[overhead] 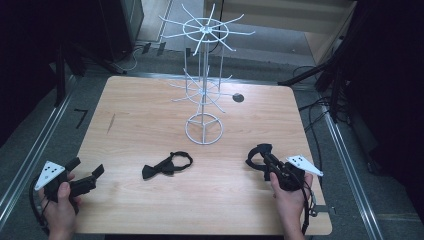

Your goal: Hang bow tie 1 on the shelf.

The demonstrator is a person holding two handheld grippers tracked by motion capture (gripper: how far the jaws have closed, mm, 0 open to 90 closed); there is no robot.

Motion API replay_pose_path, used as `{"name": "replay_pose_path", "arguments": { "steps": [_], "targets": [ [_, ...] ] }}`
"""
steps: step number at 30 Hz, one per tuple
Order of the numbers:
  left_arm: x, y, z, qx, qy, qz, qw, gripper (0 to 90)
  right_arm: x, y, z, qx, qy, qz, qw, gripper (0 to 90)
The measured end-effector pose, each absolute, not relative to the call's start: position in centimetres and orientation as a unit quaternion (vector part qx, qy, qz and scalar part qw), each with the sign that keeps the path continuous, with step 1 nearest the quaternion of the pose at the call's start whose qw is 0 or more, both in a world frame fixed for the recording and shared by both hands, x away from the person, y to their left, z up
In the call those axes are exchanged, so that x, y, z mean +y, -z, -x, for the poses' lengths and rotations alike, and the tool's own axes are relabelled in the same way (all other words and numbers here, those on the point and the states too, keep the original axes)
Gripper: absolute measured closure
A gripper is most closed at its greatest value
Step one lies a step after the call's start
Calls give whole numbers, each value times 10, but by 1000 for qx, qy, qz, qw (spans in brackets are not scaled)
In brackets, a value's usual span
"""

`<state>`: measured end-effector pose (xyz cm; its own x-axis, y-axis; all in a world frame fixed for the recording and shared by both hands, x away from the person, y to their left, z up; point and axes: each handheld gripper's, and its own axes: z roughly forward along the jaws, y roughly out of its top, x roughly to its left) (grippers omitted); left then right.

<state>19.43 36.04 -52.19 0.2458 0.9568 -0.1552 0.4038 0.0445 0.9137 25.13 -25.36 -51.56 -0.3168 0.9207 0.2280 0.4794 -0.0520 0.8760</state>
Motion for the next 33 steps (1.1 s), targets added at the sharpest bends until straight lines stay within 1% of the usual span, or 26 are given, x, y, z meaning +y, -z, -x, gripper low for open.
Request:
{"name": "replay_pose_path", "arguments": {
  "steps": [17,24,33],
  "targets": [
    [362,522,-194,543,-288,-625,482,78,-233,494,-249,656,-504,-506,244,773],
    [361,522,-194,542,-287,-627,481,78,-223,491,-250,657,-511,-501,238,773],
    [361,522,-195,540,-287,-629,480,78,-209,475,-253,659,-526,-481,240,773]
  ]
}}
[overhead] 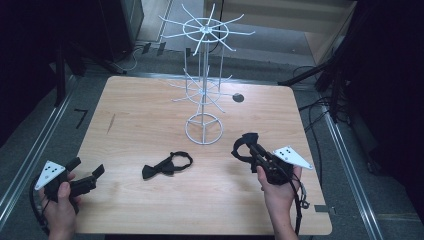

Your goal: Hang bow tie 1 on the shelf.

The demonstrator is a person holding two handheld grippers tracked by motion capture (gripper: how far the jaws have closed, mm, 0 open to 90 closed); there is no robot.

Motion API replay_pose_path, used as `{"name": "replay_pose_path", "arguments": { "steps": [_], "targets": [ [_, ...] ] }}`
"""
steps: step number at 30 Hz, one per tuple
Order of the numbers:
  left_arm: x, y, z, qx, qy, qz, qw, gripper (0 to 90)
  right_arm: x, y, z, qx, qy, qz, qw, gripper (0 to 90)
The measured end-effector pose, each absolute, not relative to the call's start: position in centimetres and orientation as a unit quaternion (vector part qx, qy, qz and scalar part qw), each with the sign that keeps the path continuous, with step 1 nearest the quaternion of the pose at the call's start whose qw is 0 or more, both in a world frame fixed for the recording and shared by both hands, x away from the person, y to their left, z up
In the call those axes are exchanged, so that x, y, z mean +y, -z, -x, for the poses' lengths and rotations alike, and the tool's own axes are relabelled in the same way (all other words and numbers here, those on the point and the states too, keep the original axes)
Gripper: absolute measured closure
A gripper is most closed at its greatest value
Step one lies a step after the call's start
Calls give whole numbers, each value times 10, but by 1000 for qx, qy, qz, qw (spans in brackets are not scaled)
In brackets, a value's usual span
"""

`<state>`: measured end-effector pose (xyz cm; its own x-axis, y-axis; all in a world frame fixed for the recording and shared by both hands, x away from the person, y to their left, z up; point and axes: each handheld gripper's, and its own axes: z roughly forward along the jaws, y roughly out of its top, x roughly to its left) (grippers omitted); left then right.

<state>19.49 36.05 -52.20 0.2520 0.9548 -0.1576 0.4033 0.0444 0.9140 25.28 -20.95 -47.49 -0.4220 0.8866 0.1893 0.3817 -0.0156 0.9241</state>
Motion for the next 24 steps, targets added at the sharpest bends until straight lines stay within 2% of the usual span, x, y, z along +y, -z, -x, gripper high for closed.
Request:
{"name": "replay_pose_path", "arguments": {
  "steps": [24],
  "targets": [
    [361,522,-195,537,-285,-630,482,79,-187,453,-257,655,-552,-459,238,773]
  ]
}}
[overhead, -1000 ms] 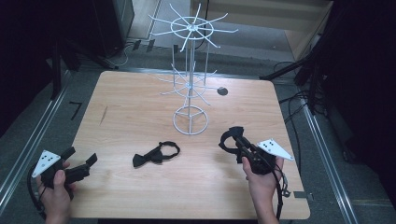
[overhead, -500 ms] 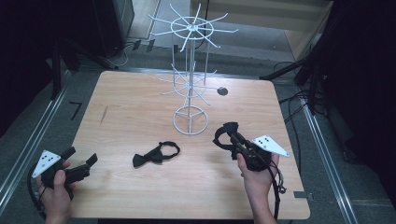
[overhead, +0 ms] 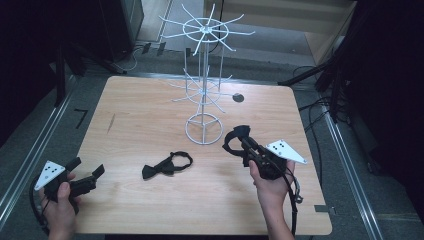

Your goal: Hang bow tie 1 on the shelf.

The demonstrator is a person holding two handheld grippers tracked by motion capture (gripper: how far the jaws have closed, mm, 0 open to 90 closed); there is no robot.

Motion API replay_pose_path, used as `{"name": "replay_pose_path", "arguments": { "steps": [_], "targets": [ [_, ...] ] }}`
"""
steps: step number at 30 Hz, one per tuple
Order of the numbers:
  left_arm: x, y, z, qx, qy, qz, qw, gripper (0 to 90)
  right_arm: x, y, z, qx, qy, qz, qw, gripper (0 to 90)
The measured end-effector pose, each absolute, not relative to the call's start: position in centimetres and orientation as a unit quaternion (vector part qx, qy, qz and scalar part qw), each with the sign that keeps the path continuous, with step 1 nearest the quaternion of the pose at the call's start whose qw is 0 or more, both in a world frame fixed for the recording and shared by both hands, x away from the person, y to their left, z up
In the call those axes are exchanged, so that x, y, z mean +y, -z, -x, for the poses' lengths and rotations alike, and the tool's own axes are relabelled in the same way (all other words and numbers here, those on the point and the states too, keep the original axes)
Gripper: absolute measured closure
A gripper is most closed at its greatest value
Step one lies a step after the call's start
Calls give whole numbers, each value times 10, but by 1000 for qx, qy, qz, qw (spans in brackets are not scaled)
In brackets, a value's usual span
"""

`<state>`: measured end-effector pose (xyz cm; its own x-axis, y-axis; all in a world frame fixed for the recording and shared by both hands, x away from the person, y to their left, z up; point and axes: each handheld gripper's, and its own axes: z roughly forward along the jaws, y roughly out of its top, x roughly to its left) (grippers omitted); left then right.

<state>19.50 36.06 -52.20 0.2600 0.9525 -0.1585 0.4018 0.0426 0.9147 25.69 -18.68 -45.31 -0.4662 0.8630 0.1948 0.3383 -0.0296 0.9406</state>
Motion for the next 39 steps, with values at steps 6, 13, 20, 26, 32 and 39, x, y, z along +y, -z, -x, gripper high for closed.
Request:
{"name": "replay_pose_path", "arguments": {
  "steps": [6,13,20,26,32,39],
  "targets": [
    [360,522,-195,536,-286,-631,483,79,-182,446,-259,653,-558,-452,239,773],
    [360,522,-195,536,-285,-631,483,79,-180,441,-260,650,-564,-448,242,773],
    [360,522,-195,535,-286,-632,482,79,-178,434,-258,643,-577,-435,254,772],
    [360,522,-195,535,-285,-632,482,79,-175,428,-258,641,-582,-429,256,772],
    [360,522,-196,535,-285,-632,482,79,-173,425,-258,639,-586,-427,257,772],
    [360,522,-196,535,-284,-633,481,79,-171,417,-259,636,-593,-420,258,772]
  ]
}}
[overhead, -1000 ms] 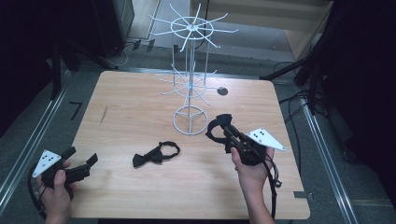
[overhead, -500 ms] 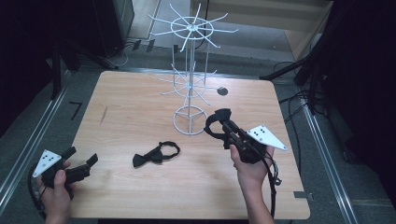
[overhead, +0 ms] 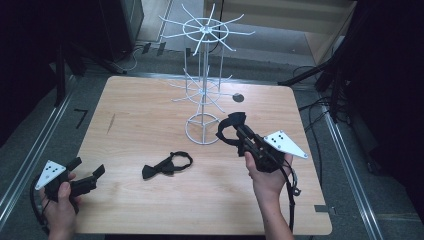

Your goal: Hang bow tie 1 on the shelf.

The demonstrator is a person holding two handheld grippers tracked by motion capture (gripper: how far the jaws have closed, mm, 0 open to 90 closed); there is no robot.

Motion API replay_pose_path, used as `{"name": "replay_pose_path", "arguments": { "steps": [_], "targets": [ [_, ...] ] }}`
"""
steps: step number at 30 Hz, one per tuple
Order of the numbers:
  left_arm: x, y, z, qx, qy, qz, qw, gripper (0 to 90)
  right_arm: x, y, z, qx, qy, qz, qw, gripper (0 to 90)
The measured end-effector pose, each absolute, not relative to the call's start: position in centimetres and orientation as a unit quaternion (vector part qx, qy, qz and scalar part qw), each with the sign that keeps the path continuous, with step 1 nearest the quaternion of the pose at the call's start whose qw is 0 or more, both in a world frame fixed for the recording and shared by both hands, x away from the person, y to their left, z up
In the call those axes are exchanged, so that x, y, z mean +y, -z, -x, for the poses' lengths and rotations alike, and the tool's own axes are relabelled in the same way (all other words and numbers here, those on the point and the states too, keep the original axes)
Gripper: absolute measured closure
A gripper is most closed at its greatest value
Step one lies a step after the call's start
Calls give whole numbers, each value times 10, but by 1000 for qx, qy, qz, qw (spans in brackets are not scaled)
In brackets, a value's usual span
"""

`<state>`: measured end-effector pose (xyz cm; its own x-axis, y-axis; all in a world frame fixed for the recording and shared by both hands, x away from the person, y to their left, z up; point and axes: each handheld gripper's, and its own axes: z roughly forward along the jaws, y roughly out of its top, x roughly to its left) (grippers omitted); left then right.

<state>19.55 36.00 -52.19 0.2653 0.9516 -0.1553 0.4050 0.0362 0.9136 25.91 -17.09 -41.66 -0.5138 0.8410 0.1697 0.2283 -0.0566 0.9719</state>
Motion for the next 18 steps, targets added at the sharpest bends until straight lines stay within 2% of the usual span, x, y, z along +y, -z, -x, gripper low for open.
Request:
{"name": "replay_pose_path", "arguments": {
  "steps": [18],
  "targets": [
    [360,522,-196,537,-286,-631,482,79,-165,401,-267,636,-599,-410,262,772]
  ]
}}
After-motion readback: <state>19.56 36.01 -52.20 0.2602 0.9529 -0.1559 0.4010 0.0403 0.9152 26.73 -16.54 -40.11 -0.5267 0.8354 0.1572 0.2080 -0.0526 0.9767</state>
